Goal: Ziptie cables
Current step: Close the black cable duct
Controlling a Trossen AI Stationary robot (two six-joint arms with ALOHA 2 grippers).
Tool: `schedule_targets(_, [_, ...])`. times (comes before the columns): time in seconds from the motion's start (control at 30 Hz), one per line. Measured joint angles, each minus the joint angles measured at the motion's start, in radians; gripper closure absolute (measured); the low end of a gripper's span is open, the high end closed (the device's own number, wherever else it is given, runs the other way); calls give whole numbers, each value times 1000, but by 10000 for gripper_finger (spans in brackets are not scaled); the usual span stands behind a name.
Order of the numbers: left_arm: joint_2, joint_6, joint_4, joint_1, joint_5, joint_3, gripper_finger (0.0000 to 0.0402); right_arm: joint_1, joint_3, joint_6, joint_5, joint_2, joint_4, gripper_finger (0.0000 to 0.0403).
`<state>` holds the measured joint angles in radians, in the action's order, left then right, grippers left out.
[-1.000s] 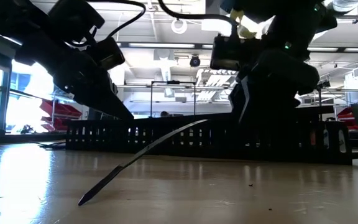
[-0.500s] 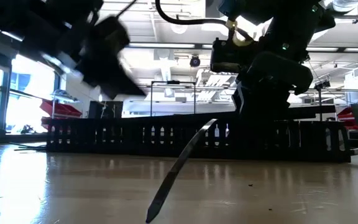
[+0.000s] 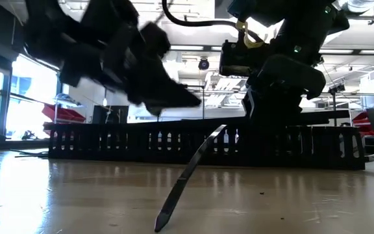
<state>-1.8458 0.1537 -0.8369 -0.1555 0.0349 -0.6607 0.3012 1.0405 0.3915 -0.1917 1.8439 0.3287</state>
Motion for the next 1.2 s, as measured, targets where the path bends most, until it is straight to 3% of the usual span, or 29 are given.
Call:
schedule_targets(0.27, [-159,-28,-43,25,59,-35,401,1,-2,1,0,0,8,199])
schedule_targets(0.57, [-179,-37,-68,30,68,-35,401,0,-2,-15,22,-5,8,191])
schedule_targets(0.8, [-179,-36,-68,31,62,-35,401,0,-4,-49,54,-30,15,127])
schedule_targets(0.97, [-179,-32,-68,31,61,-35,401,2,-4,3,96,-58,116,96])
schedule_targets(1.2, [-179,-27,-70,31,59,-35,401,43,-3,103,93,-103,256,121])
